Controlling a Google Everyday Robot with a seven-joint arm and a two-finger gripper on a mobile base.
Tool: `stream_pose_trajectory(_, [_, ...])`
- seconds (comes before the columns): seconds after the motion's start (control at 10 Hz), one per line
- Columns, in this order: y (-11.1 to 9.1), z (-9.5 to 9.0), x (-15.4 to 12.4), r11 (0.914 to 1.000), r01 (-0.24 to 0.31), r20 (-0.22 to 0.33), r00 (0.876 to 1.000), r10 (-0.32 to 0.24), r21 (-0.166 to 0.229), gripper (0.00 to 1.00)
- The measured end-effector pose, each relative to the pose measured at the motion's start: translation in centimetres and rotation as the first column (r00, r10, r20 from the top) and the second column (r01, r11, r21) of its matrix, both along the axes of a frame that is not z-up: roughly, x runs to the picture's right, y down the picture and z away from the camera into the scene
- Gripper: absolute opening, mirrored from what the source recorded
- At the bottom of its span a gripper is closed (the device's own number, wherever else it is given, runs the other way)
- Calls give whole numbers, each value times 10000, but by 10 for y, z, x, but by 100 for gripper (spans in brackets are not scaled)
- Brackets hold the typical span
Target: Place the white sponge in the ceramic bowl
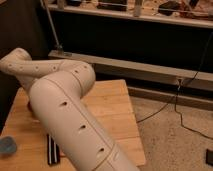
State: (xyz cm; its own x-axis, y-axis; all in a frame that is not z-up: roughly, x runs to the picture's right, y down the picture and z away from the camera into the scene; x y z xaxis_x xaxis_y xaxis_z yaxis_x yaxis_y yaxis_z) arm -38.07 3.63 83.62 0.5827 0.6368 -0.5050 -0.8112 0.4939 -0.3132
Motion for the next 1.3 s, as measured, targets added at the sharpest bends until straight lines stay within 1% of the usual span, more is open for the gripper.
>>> stream_pose_trajectory(0.1, [4, 3, -1, 9999, 95, -11, 10000, -95, -46, 30])
stream_pose_trajectory(0.2, [9, 8, -2, 9997, 228, -5, 9997, -228, -102, 43])
stream_pose_trajectory(0.4, [15, 9, -9, 9987, 378, 156, 9992, -373, -329, 64])
stream_pose_trajectory(0.5, [19, 9, -15, 9975, 548, 275, 9982, -537, -447, 75])
stream_pose_trajectory(0.6, [22, 9, -17, 9965, 656, 314, 9975, -640, -514, 79])
stream_pose_trajectory(0.7, [24, 11, -17, 9952, 763, 314, 9967, -745, -606, 80])
stream_pose_trajectory(1.1, [27, 15, -15, 9922, 894, 235, 9959, -876, -871, 80])
stream_pose_trajectory(1.2, [27, 14, -16, 9918, 825, 295, 9964, -799, -975, 80])
stream_pose_trajectory(1.3, [22, 4, -19, 9916, 618, 544, 9970, -558, -1138, 80])
